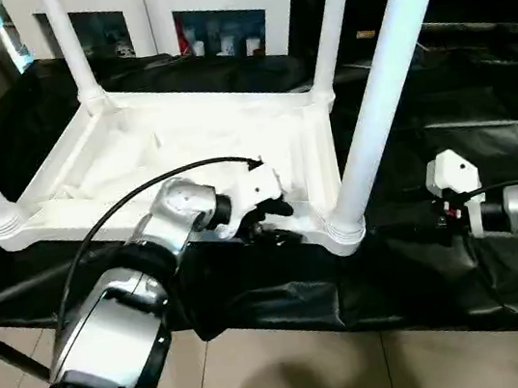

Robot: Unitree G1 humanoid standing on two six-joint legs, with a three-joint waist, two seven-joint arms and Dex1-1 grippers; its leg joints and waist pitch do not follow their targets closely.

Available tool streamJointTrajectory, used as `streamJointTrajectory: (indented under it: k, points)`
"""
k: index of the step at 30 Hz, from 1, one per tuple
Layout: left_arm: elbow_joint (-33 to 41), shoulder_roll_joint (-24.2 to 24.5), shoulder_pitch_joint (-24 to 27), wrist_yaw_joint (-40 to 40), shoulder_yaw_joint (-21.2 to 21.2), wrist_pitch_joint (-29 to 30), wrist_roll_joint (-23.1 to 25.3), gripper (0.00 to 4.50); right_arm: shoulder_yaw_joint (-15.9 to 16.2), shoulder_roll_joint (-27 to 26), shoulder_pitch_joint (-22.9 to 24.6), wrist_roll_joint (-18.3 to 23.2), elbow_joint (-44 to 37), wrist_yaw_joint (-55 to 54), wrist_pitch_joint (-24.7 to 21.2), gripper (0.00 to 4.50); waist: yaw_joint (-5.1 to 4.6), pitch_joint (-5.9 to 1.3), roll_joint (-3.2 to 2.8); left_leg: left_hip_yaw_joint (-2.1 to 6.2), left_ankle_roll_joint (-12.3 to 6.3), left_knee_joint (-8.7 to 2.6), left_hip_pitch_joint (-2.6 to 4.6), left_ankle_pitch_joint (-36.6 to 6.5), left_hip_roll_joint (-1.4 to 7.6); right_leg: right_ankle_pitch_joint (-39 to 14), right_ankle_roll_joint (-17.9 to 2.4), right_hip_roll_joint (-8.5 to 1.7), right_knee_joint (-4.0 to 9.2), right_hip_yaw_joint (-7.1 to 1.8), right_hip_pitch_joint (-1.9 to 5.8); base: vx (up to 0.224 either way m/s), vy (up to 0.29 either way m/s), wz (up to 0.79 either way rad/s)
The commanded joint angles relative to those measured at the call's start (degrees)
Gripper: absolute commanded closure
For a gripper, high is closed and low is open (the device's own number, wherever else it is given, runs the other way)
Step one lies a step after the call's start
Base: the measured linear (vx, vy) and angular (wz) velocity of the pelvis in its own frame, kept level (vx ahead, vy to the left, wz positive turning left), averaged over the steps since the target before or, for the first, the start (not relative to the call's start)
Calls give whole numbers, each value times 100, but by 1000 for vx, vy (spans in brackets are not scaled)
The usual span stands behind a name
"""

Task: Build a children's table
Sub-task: Rotate leg to tighten

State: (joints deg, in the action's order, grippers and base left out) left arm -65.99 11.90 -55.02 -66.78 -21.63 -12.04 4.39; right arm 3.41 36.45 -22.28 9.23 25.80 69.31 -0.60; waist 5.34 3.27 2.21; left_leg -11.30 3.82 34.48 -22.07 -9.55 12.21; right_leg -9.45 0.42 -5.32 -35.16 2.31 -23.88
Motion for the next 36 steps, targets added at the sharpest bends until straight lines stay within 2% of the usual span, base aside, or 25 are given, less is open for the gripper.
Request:
streamJointTrajectory:
  k: [1, 3, 5, 6, 8, 11, 13, 16, 19, 23, 26, 27, 28, 29, 30, 31, 32, 33, 35, 36]
  points:
    - [-153, -21, -167, -52, -6, -7, 110, 221, 18, 128, 84, 71, -220, 79, -175, 144, 19, -441, 9, 35, -407, -361, 103, -1415, 66, -1012, -1422, -199, 410, -107, 335, 0, 0, 0]
    - [-257, -38, -218, -70, -4, -7, 150, 245, 10, 153, 153, 71, -332, 97, -248, 144, 14, -432, 10, 34, -396, -367, 106, -1460, 67, -1077, -1429, -197, 427, -104, 327, 0, 0, 0]
    - [-388, -59, -274, -69, 14, -39, 199, 251, 3, 181, 226, 89, -474, 89, -352, 144, 13, -430, -24, 44, -365, -378, 113, -1523, 77, -1104, -1430, -202, 426, -105, 327, 0, 0, 0]
    - [-407, -62, -282, -68, 19, -46, 207, 251, 3, 186, 235, 94, -496, 85, -369, 144, 10, -426, -8, 42, -361, -382, 116, -1561, 76, -1117, -1427, -197, 435, -105, 324, 0, 0, 0]
    - [-470, -81, -282, -70, -22, -61, 288, 289, 4, 207, 287, 102, -582, 53, -431, 144, 8, -423, -5, 45, -353, -383, 110, -1545, 76, -1087, -1439, -203, 436, -106, 332, 0, 0, 0]
    - [-538, -105, -279, 35, -59, -118, 400, 299, 0, 210, 344, 93, -678, 12, -497, 144, 5, -425, -16, 46, -357, -382, 113, -1548, 78, -1032, -1471, -207, 435, -109, 331, 0, 0, 0]
    - [-586, -126, -290, 146, -79, -157, 477, 331, -4, 203, 365, 89, -725, -13, -535, 144, 6, -428, -12, 48, -355, -380, 116, -1566, 76, -1064, -1462, -214, 440, -109, 331, 0, 0, 0]
    - [-643, -169, -307, 226, -119, -176, 572, 340, 16, 169, 372, 63, -777, -38, -585, 144, 0, -421, -5, 54, -352, -389, 108, -1580, 75, -1157, -1419, -214, 448, -106, 333, 0, 0, 0]
    - [-682, -194, -302, 294, -154, -180, 685, 378, 34, 146, 373, 52, -814, -70, -625, 144, -7, -414, -13, 58, -333, -397, 123, -1658, 85, -1232, -1412, -222, 465, -111, 319, 0, 0, 0]
    - [-751, -246, -348, 742, -215, 284, 912, 396, -15, 53, 329, 54, -766, -252, -643, 144, -17, -409, 0, 61, -297, -406, 133, -1716, 88, -1362, -1378, -228, 479, -112, 306, 0, 0, 0]
    - [-729, -382, -327, 1062, -21, 740, 773, 418, -83, -91, 283, -31, -646, -634, -744, 144, -42, -405, 7, 77, -273, -413, 92, -1638, 71, -1333, -1370, -229, 461, -105, 333, 0, 0, 0]
    - [-687, -447, -292, 1207, 56, 867, 701, 419, -113, -175, 253, -71, -564, -830, -788, 144, -57, -412, 36, 73, -263, -405, 91, -1584, 61, -1380, -1337, -232, 460, -101, 329, 0, 0, 0]
    - [-633, -515, -235, 1317, 143, 964, 623, 419, -143, -269, 215, -136, -460, -1068, -793, 144, -86, -416, 35, 70, -262, -396, 84, -1558, 49, -1424, -1327, -234, 468, -98, 327, 0, 0, 0]
    - [-607, -537, -207, 1348, 174, 988, 596, 422, -154, -308, 205, -160, -432, -1165, -799, 144, -102, -422, 75, 64, -285, -387, 78, -1533, 38, -1421, -1326, -225, 474, -93, 330, 0, 0, 0]
    - [-526, -569, -112, 1386, 228, 1004, 562, 430, -186, -409, 169, -177, -345, -1345, -773, 144, -105, -429, 58, 67, -322, -380, 80, -1457, 38, -1356, -1345, -233, 469, -98, 333, 0, 0, 0]
    - [-526, -569, -112, 1386, 228, 1004, 562, 437, -186, -409, 169, -177, -345, -1345, -773, 144, -124, -434, 86, 62, -359, -374, 71, -1402, 41, -1260, -1366, -229, 463, -103, 333, 0, 0, 0]
    - [-440, -583, -9, 1408, 249, 985, 568, 437, -211, -498, 128, -201, -259, -1531, -749, 144, -146, -431, 65, 67, -441, -375, 59, -1309, 38, -1147, -1372, -222, 456, -98, 340, 0, 0, 0]
    - [-303, -562, 145, 1398, 246, 970, 577, 445, -254, -618, 65, -206, -146, -1744, -732, 144, -162, -429, 94, 62, -464, -376, 52, -1274, 39, -1122, -1395, -224, 457, -97, 340, 0, 0, 0]
    - [6, -496, 410, 1334, 233, 949, 576, 445, -320, -803, -29, -212, 4, -2097, -656, 144, -160, -434, 65, 50, -490, -368, 85, -1300, 43, -1179, -1407, -221, 466, -103, 320, 0, 0, 0]
    - [297, -422, 624, 1193, 248, 825, 518, 445, -415, -971, -90, -127, 77, -2293, -655, 144, -183, -409, 114, 50, -505, -385, 59, -1326, 40, -1309, -1388, -212, 472, -93, 319, 0, 0, 0]
